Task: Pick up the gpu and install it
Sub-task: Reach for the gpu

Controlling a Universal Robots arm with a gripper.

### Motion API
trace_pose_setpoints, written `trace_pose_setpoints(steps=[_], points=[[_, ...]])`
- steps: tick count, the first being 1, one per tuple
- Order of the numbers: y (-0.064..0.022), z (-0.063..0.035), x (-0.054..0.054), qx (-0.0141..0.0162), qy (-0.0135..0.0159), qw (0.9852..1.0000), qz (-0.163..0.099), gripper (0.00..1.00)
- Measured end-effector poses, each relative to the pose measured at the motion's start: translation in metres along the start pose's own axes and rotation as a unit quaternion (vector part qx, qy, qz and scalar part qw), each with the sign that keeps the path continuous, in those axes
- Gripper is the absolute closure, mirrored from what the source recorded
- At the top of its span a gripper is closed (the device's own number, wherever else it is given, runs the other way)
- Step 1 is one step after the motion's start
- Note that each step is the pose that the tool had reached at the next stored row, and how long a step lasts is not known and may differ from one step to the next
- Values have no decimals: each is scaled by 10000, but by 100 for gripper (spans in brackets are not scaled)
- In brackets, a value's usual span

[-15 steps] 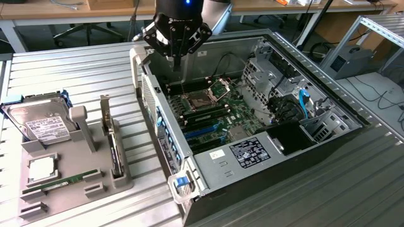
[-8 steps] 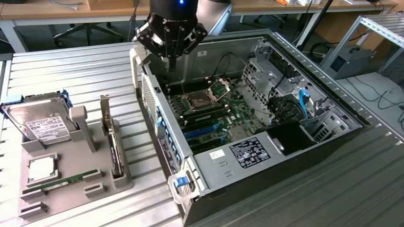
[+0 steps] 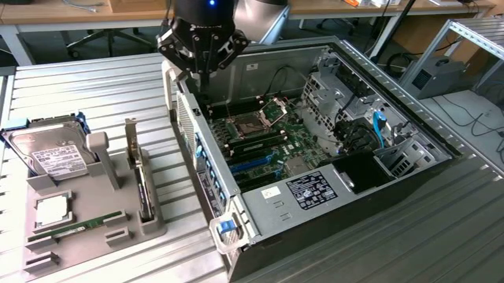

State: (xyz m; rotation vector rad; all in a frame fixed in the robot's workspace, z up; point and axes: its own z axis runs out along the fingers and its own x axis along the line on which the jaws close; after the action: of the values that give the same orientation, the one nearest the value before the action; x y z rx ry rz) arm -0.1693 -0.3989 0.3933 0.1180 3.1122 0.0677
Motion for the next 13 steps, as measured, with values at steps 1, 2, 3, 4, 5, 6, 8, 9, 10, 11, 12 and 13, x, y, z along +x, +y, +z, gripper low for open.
trace_pose_setpoints(steps=[1,2,3,4,5,6,8,9,10,11,12,13], points=[[-1,-1,18,0,0,10000,0,89],[-3,-1,43,0,0,10000,0,89],[-5,-2,61,0,0,10000,0,89],[-6,-3,85,0,0,10000,0,89],[-8,-3,104,0,-1,10000,-1,89],[-10,-4,134,0,-1,10000,0,89],[-15,-5,202,0,-2,10000,0,89],[-17,-6,226,0,-2,10000,0,89],[-19,-7,249,0,-2,10000,-1,89],[-20,-8,271,0,-2,10000,0,89],[-22,-8,293,0,-2,10000,-1,89],[-24,-9,315,0,-2,10000,0,89]])
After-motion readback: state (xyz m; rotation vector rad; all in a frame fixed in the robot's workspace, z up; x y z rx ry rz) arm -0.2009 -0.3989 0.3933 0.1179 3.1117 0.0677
